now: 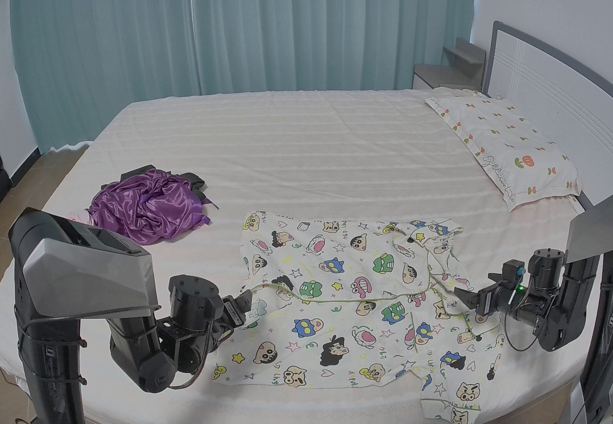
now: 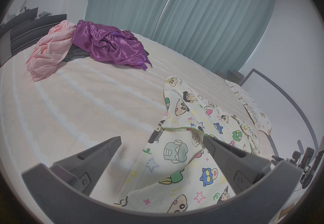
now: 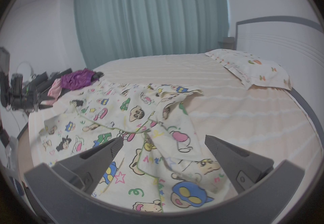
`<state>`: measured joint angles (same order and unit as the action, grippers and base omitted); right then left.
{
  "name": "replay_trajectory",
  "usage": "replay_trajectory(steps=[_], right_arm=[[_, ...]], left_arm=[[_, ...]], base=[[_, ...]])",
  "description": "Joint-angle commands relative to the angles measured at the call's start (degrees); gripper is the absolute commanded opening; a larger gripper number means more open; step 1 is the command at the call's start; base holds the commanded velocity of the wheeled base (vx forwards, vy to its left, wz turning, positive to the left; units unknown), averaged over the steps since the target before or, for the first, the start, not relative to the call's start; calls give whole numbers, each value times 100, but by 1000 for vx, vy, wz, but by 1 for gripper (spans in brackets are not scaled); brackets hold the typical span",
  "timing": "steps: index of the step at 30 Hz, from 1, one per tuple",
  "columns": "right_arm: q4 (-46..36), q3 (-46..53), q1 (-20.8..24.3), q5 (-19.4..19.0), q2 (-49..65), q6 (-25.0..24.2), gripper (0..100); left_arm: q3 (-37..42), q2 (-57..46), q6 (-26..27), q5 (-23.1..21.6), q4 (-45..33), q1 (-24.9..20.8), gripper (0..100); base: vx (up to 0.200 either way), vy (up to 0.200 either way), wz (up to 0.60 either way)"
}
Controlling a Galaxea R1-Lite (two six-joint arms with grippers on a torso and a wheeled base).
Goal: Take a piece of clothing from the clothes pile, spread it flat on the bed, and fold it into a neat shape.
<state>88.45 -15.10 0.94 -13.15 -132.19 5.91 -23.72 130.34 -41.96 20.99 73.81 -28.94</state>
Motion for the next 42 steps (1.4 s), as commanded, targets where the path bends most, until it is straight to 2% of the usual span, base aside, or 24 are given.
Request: replay_trajectory(steps=[1,8,15,16,20,28,37,42], right_arm=[[-197,-362,135,15,-491,340,100],[-830,-898,135,67,-509,578,100],[-1586,-1548,135,182,-518,613,100],[-1665,-1636,135,208,-518,613,0],[-1805,-1891,108,472,-527,613,0],[-1779,-1742,-155,419,-193,560,0],[-2139,-2269,-894,375,-184,112,0],[-2350,-2682,-1061,375,-404,-257,0]], left_arm=[[17,9,-5,1,1,2,100],[-1,44,-5,1,10,2,100],[-1,97,-14,1,10,2,100],[-10,105,-23,1,10,2,100],[-18,132,-75,1,1,2,100],[-1,149,-75,1,10,2,100],[-27,202,-67,1,10,2,100],[-27,220,-67,28,10,2,100]], base=[[0,0,0],[0,0,0],[0,0,0],[0,0,0],[0,0,0],[0,0,0],[0,0,0],[0,0,0]])
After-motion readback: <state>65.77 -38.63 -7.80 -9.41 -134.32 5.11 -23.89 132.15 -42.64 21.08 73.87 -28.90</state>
